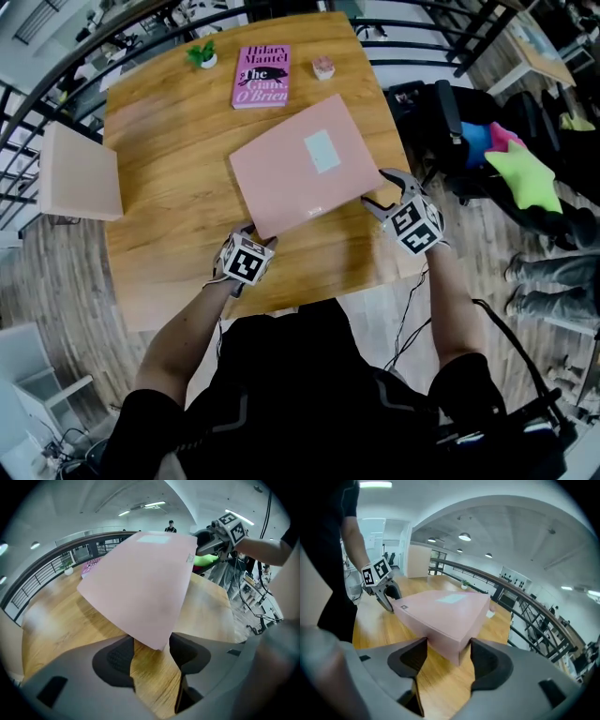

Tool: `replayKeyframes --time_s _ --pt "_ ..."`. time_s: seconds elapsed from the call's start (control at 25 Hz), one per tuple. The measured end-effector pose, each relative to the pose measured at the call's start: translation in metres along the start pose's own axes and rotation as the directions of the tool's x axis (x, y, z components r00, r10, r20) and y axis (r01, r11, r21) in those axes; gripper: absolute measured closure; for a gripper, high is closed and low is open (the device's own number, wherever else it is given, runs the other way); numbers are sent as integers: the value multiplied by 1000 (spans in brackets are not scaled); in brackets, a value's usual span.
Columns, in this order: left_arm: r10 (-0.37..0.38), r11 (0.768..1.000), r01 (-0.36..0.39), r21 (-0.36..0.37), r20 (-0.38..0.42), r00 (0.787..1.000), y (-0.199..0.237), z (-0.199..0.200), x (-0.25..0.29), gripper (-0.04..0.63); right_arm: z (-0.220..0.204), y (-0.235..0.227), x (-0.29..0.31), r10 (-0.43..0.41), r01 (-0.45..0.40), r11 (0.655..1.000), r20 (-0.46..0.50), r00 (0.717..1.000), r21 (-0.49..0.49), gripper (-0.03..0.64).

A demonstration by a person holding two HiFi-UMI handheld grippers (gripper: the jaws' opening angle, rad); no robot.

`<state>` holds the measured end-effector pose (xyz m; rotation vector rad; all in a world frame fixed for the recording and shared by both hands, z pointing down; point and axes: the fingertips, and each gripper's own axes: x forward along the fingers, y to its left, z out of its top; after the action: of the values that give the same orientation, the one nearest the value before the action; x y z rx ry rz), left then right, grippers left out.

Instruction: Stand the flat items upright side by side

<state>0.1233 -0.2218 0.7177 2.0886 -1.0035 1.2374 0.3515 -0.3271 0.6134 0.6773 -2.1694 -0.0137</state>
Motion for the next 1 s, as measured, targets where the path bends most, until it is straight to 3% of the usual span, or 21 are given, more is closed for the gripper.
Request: replayKeyframes --time_s 0.24,0.44,0.68,1.0 --pt "-38 998 41 56 -46 998 3 -20 -2 353 58 16 -25 -72 68 986 -17 997 -155 322" --pt "-84 992 88 94 -50 995 2 -22 5 353 116 34 -46 -135 132 947 8 991 -294 325" --pt "-162 976 170 134 -68 985 -5 -30 9 347 171 65 -57 -187 175 867 21 982 -466 327" --pt "-198 955 209 210 -73 977 -14 -34 7 316 219 97 -63 -209 186 766 35 977 -615 328"
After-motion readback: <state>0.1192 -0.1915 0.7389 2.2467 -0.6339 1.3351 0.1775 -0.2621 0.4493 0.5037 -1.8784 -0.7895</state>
